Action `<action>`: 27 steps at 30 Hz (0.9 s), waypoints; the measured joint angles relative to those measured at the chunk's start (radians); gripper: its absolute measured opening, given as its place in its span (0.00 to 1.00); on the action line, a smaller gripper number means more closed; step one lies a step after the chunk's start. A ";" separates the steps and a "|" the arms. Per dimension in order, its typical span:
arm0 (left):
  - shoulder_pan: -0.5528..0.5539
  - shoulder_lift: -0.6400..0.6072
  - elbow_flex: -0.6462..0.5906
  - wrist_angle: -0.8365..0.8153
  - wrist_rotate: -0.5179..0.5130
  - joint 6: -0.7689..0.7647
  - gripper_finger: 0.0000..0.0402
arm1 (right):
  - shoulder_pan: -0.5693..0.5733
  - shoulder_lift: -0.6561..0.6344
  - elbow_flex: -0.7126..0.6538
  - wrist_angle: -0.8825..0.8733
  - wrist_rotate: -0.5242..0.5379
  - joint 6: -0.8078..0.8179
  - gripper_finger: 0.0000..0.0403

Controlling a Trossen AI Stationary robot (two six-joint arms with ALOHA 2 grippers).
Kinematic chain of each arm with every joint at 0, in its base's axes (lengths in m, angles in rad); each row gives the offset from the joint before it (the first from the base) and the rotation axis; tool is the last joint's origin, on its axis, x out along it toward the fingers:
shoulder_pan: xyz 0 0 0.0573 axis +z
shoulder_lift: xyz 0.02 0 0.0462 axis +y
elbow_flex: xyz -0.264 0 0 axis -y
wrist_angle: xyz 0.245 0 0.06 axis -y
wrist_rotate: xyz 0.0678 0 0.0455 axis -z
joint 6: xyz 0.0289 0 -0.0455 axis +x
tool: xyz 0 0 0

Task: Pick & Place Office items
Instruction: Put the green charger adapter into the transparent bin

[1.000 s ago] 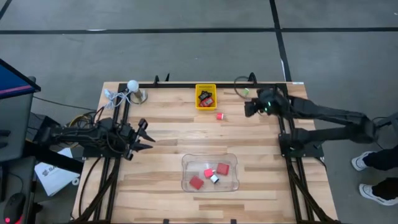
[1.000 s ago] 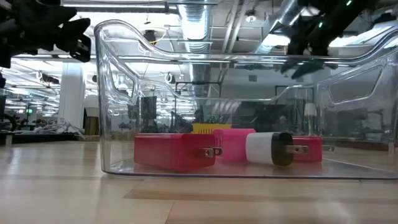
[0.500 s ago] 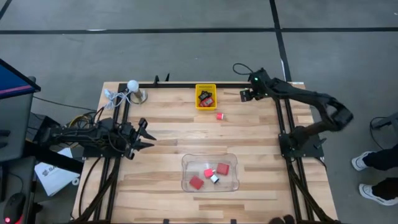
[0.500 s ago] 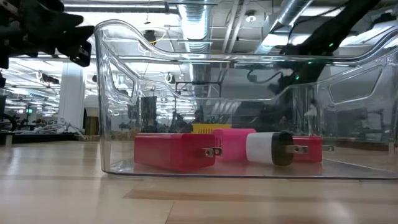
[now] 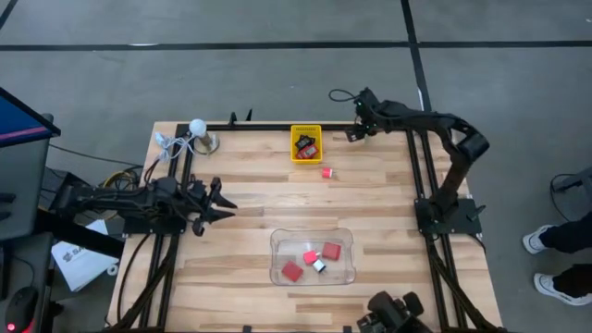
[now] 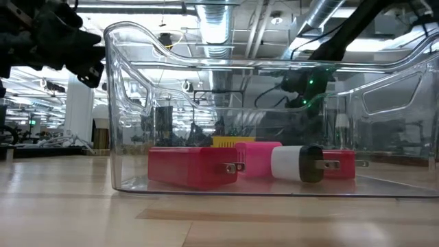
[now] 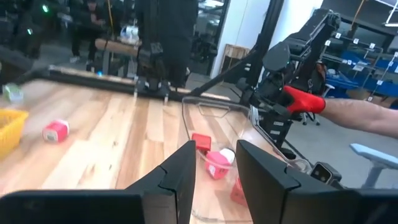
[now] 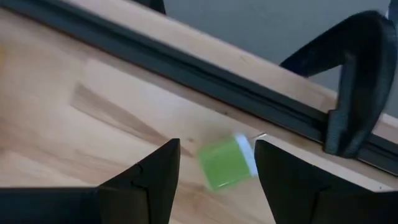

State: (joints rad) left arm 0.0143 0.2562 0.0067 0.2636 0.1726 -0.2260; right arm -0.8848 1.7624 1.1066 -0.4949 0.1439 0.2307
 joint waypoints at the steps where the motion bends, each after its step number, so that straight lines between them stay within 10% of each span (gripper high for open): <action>1: 0.000 0.009 0.000 -0.001 0.000 -0.014 0.28 | 0.000 0.016 0.010 -0.011 0.003 -0.016 0.50; 27: -0.023 0.127 0.000 0.102 -0.008 -0.043 0.28 | 0.007 0.069 0.017 -0.098 -0.011 -0.080 0.50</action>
State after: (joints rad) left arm -0.0086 0.3832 0.0067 0.3653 0.1646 -0.2690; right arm -0.8776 1.8313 1.1240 -0.5928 0.1331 0.1510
